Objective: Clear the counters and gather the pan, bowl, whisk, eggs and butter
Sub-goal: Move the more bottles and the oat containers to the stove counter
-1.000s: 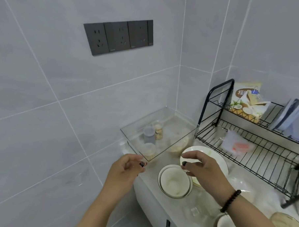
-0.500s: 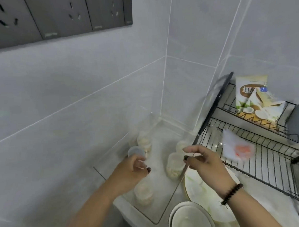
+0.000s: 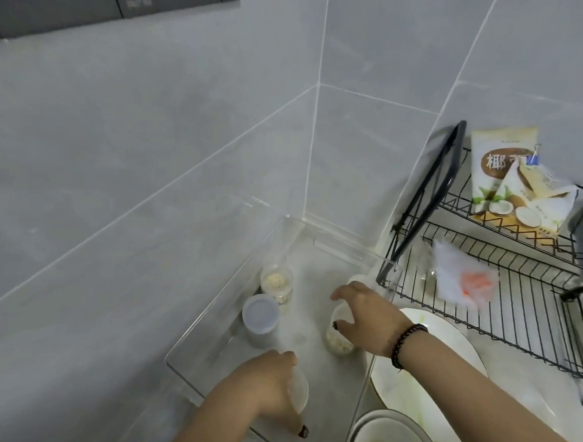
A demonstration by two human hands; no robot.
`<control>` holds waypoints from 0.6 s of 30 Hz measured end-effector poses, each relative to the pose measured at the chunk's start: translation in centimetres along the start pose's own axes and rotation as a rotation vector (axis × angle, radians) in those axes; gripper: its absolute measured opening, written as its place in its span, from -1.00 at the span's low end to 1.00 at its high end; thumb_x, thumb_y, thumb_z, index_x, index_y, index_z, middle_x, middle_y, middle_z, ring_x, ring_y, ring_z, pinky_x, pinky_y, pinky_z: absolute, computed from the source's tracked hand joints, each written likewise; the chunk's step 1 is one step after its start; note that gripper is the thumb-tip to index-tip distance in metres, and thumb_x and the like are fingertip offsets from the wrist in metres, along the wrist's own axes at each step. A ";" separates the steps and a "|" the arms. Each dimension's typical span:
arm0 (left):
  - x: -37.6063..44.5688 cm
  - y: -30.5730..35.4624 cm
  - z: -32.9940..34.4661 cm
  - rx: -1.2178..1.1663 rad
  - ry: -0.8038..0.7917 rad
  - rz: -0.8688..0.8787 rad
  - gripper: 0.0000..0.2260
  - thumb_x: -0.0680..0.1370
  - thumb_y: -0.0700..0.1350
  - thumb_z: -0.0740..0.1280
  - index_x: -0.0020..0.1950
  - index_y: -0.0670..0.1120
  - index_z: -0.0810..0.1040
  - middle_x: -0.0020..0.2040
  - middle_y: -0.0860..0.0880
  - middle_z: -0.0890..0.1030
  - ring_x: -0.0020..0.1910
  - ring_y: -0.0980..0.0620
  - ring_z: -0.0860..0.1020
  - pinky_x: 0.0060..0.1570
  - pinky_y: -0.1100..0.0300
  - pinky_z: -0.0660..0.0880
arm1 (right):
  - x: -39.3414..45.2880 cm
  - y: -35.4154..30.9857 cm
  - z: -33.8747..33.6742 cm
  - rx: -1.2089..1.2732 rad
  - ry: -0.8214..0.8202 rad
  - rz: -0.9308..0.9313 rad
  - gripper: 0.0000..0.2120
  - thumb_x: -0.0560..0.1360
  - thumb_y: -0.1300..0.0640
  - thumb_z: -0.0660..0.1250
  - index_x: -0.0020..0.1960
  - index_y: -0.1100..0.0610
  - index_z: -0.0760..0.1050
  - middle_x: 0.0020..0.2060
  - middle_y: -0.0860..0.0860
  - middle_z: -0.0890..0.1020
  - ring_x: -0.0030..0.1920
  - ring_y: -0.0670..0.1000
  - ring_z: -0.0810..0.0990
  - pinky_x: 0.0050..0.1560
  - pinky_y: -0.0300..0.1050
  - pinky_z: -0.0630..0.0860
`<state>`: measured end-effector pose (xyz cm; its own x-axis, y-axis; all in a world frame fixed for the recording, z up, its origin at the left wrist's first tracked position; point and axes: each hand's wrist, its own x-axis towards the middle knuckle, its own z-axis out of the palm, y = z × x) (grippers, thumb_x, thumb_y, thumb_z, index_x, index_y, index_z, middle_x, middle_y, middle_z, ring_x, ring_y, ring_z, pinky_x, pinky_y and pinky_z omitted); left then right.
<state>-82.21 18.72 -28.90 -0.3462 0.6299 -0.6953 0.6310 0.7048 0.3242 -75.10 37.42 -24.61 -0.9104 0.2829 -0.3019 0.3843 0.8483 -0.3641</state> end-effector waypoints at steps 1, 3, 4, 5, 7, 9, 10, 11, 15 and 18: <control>0.1 0.0 0.1 0.001 0.015 -0.011 -0.14 0.28 0.17 0.55 0.46 0.04 0.22 0.31 0.02 0.39 0.28 -0.01 0.44 0.25 0.10 0.43 | 0.3 -0.1 0.1 -0.062 -0.037 -0.006 -0.55 0.52 0.07 0.28 0.39 0.04 0.31 0.31 -0.01 0.37 0.26 0.02 0.44 0.20 -0.11 0.46; 0.1 -0.1 0.3 -0.007 0.042 -0.022 -0.19 0.28 0.15 0.55 0.43 0.05 0.26 0.30 0.03 0.42 0.26 0.01 0.46 0.19 0.14 0.45 | 0.8 -0.3 0.5 -0.186 -0.105 -0.012 -0.51 0.51 0.07 0.29 0.41 0.05 0.27 0.33 0.02 0.35 0.33 0.06 0.36 0.23 -0.05 0.45; 0.0 -0.1 0.3 -0.011 0.066 -0.024 -0.23 0.28 0.14 0.54 0.40 0.05 0.29 0.28 0.04 0.45 0.24 0.01 0.47 0.17 0.14 0.46 | 1.1 -0.3 0.7 -0.244 -0.129 -0.018 -0.50 0.50 0.08 0.30 0.40 0.06 0.27 0.32 0.03 0.35 0.33 0.07 0.34 0.23 -0.03 0.44; -0.1 -0.1 0.2 -0.018 0.094 -0.029 -0.28 0.28 0.13 0.53 0.36 0.05 0.33 0.25 0.05 0.48 0.21 0.02 0.49 0.13 0.14 0.48 | 1.3 -0.3 0.9 -0.298 -0.149 -0.023 -0.49 0.48 0.10 0.31 0.39 0.07 0.27 0.31 0.04 0.36 0.32 0.08 0.34 0.22 -0.03 0.44; -0.5 -0.2 0.0 -0.057 0.165 -0.051 -0.36 0.27 0.13 0.49 0.29 0.05 0.37 0.20 0.07 0.51 0.16 0.02 0.51 0.07 0.16 0.49 | 1.5 -0.4 1.0 -0.415 -0.179 -0.037 -0.49 0.45 0.13 0.32 0.37 0.09 0.29 0.27 0.07 0.38 0.28 0.09 0.35 0.19 -0.04 0.43; -1.1 -0.3 -0.3 -0.129 0.221 -0.066 -0.37 0.28 0.14 0.47 0.29 0.07 0.36 0.20 0.10 0.51 0.15 0.05 0.52 0.03 0.18 0.48 | 1.8 -0.5 1.2 -0.529 -0.196 -0.057 -0.48 0.43 0.16 0.33 0.37 0.11 0.29 0.26 0.09 0.39 0.28 0.10 0.35 0.18 -0.04 0.41; -1.3 -0.4 -0.6 -0.185 0.233 -0.062 -0.36 0.28 0.15 0.46 0.29 0.08 0.34 0.17 0.11 0.50 0.12 0.07 0.52 0.01 0.19 0.48 | 1.9 -0.5 1.3 -0.575 -0.210 -0.062 -0.47 0.43 0.17 0.33 0.37 0.12 0.28 0.25 0.10 0.38 0.28 0.11 0.33 0.18 -0.03 0.40; -1.7 -0.4 -0.9 -0.263 0.243 -0.061 -0.36 0.27 0.16 0.46 0.28 0.10 0.32 0.13 0.13 0.48 0.08 0.10 0.52 -0.02 0.18 0.49 | 2.0 -0.6 1.4 -0.617 -0.225 -0.069 -0.48 0.43 0.17 0.33 0.36 0.13 0.28 0.25 0.11 0.38 0.28 0.12 0.32 0.18 -0.02 0.40; -3.8 -0.5 -2.0 -0.547 0.365 -0.063 -0.35 0.27 0.17 0.48 0.26 0.13 0.26 0.06 0.18 0.43 0.00 0.21 0.48 -0.04 0.19 0.53 | 2.2 -0.9 1.4 -0.681 -0.237 -0.095 -0.49 0.43 0.15 0.35 0.32 0.15 0.27 0.20 0.13 0.41 0.25 0.12 0.34 0.17 -0.03 0.40; -5.4 -1.0 -2.3 -0.752 0.500 -0.059 -0.35 0.26 0.15 0.53 0.22 0.13 0.27 0.09 0.17 0.45 0.03 0.19 0.49 -0.12 0.28 0.47 | 1.9 -0.7 0.9 -0.523 -0.180 -0.107 -0.42 0.39 0.09 0.37 0.36 0.11 0.26 0.18 0.09 0.42 0.20 0.10 0.42 0.10 -0.07 0.43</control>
<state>-82.62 15.38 -23.99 -0.7355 0.5305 -0.4214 0.0433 0.6576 0.7521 -76.95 36.95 -25.76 -0.8819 0.1413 -0.4498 0.1224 0.9899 0.0710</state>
